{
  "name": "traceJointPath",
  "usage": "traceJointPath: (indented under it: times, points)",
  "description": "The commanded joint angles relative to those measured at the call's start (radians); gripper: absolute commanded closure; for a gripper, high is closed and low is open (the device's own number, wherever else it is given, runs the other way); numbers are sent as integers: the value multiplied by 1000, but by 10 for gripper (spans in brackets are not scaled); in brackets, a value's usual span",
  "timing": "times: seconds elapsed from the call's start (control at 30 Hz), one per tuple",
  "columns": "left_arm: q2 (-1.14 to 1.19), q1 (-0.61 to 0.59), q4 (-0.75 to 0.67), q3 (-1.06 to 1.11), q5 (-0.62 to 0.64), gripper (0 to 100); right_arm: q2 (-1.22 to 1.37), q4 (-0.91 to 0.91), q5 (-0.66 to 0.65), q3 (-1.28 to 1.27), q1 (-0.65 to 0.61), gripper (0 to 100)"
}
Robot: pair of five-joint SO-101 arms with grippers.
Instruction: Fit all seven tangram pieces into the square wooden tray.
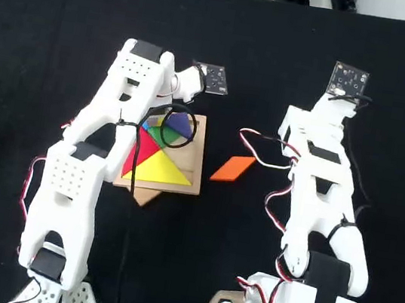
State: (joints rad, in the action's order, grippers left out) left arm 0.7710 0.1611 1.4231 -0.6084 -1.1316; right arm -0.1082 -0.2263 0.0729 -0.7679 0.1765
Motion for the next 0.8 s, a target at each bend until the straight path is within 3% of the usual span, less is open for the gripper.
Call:
traceJointPath:
  times: [0.0,0.4,0.77]
  points:
    - [-26,19,-14,-18,-9,873,-2,23,0,73,9,987]
    - [-15,105,-5,-79,-3,873,-2,23,0,73,9,987]
    - [-15,111,21,-77,0,873,-2,23,0,73,9,987]
